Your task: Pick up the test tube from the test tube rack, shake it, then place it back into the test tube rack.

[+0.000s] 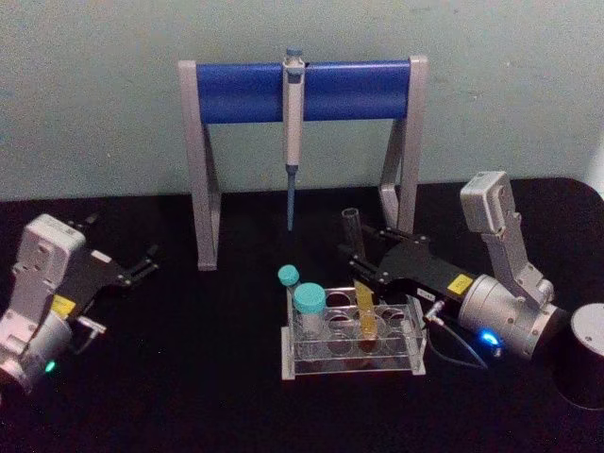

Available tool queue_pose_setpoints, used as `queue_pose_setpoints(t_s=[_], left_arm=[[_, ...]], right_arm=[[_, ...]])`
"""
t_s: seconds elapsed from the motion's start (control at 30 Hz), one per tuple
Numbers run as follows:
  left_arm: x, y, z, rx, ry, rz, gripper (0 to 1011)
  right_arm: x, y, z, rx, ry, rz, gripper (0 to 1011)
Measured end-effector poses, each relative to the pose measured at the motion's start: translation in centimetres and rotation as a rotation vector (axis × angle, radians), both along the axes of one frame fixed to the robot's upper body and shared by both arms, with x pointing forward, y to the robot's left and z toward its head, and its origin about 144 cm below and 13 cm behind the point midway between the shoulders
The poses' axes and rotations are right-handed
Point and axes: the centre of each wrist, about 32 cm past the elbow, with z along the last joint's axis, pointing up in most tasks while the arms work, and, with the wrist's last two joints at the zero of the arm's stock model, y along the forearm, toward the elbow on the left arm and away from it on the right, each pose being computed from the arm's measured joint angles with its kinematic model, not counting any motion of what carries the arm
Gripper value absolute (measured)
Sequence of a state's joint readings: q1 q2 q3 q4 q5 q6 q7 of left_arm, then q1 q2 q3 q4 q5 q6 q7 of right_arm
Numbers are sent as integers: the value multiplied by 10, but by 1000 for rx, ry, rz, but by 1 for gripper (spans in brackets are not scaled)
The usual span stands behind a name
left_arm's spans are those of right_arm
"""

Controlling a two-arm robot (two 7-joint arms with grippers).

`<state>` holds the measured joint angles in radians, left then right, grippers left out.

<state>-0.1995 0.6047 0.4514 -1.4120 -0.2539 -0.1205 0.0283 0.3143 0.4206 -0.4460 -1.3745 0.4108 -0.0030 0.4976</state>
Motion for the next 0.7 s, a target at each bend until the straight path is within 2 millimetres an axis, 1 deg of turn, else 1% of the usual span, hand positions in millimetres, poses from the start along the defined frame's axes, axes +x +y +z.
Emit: queue_pose_setpoints(t_s=[0.03, 0.07, 0.13, 0.17, 0.2, 0.27, 0.3, 0.7], left_arm=[[0, 0, 0, 0, 0, 0, 1001], [0, 0, 0, 0, 0, 0, 1001], [0, 0, 0, 0, 0, 0, 1001], [0, 0, 0, 0, 0, 0, 1001], [0, 0, 0, 0, 0, 0, 1001], [0, 0, 0, 0, 0, 0, 1001], [0, 0, 0, 0, 0, 0, 1001], [0, 0, 0, 0, 0, 0, 1002]], right_arm=[[0, 0, 0, 0, 0, 0, 467], [0, 0, 0, 0, 0, 0, 467], [0, 0, 0, 0, 0, 0, 389], [0, 0, 0, 0, 0, 0, 367], [0, 0, 0, 0, 0, 0, 303], [0, 0, 0, 1, 0, 1, 266], [0, 0, 0, 1, 0, 1, 232], [0, 0, 0, 1, 0, 0, 232]])
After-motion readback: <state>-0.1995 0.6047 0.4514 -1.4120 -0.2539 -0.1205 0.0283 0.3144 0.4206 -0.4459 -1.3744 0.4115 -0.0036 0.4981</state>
